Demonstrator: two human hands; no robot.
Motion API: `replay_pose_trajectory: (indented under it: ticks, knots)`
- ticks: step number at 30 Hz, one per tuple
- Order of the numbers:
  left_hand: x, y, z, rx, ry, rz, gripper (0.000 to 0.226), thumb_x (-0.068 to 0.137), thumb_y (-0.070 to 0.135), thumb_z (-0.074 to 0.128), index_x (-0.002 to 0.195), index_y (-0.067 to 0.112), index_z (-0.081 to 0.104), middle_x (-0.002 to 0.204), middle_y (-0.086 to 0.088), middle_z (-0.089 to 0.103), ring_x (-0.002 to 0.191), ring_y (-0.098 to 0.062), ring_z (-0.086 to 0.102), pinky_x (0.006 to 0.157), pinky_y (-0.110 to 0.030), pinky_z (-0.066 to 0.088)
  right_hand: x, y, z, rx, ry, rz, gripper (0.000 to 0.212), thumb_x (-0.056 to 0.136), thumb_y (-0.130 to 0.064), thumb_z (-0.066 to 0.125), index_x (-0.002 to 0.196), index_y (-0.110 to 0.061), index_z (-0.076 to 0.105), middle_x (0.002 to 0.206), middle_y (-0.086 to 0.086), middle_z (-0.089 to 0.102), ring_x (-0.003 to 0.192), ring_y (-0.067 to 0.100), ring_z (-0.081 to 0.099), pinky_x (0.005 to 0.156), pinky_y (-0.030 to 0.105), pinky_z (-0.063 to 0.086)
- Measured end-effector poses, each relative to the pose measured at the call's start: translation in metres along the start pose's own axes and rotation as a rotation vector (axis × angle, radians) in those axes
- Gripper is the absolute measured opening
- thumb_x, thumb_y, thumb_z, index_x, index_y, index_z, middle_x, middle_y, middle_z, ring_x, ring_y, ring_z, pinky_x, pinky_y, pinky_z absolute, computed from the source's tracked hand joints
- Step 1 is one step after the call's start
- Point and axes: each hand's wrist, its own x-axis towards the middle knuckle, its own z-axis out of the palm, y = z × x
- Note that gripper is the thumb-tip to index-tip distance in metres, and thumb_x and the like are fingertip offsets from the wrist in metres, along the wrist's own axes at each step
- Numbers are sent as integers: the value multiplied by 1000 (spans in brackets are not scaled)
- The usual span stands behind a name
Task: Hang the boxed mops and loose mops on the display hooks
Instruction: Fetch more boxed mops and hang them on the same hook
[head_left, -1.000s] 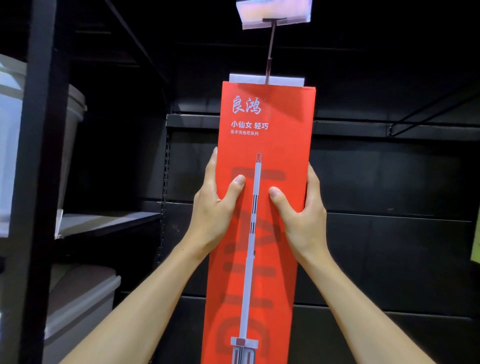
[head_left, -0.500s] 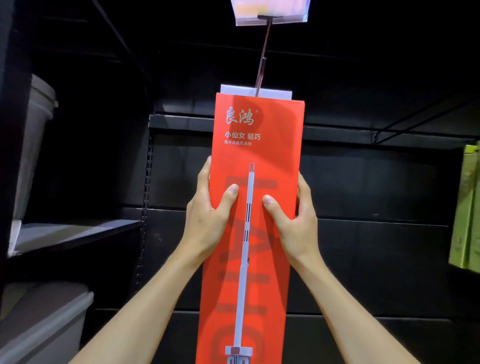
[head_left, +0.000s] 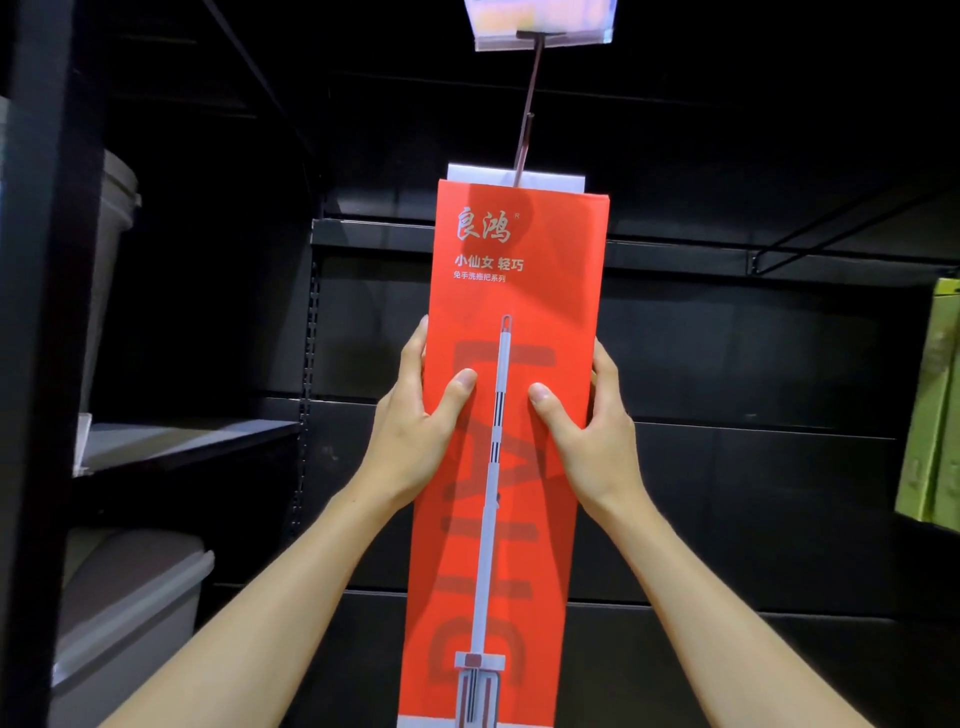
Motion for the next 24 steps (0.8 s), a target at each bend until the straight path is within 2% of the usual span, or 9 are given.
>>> replay_pose_trajectory:
  ticks: [2,5,8,9,12,15,20,24]
  knots:
    - [-5,3,-8,46,-50,-16,69,104,48,58,162,47,22,136,22,63,123,2,62,105,-22,49,-2,-4,-6,-100,-41,6,73,97,-43,69,158,-39,29,133,-19,64,117,-1,64,101,25,53]
    - [-14,8,-25,196,-165,-9,72,104,53,53,164,47,14,146,18,57,132,-6,58,113,-36,47,-5,-11,-17,-299,-100,9,71,98,-55,58,159,-45,21,130,-10,67,118,15,64,98,41,54]
    - [-25,11,-44,535,-276,-2,72,103,62,45,163,48,8,164,10,43,146,-21,48,116,-53,44,-13,-21,-30,-551,-180,19,65,102,-56,48,159,-40,22,128,-6,67,117,23,61,84,43,49]
    - [-31,11,-49,663,-321,-21,72,104,63,43,164,47,7,168,9,37,150,-23,43,115,-55,43,-18,-24,-35,-626,-219,28,62,102,-56,45,159,-38,25,129,-5,66,119,26,58,83,43,47]
    - [-54,13,-59,987,-487,-93,77,104,67,35,167,38,3,174,1,22,160,-21,23,119,-51,36,-39,-26,-50,-831,-387,104,59,104,-59,37,157,-34,32,134,0,65,126,31,53,91,47,46]
    - [-82,14,-66,1157,-613,-140,81,105,68,29,169,28,-1,176,-6,10,163,-22,12,129,-44,21,-69,-19,-65,-988,-590,270,69,103,-65,32,161,-28,29,151,3,55,140,34,46,101,48,45]
    - [-136,22,-75,1198,-714,-199,83,104,69,27,168,24,-2,176,-9,8,164,-24,6,131,-46,13,-125,-25,-97,-1072,-775,376,74,103,-66,34,164,-25,23,166,5,36,149,33,37,112,51,39]
    - [-168,45,-81,1170,-731,-179,83,104,69,28,168,25,1,176,-9,11,163,-25,6,131,-46,11,-165,-57,-115,-1013,-796,399,74,103,-62,39,164,-23,23,171,3,24,156,28,27,120,51,33]
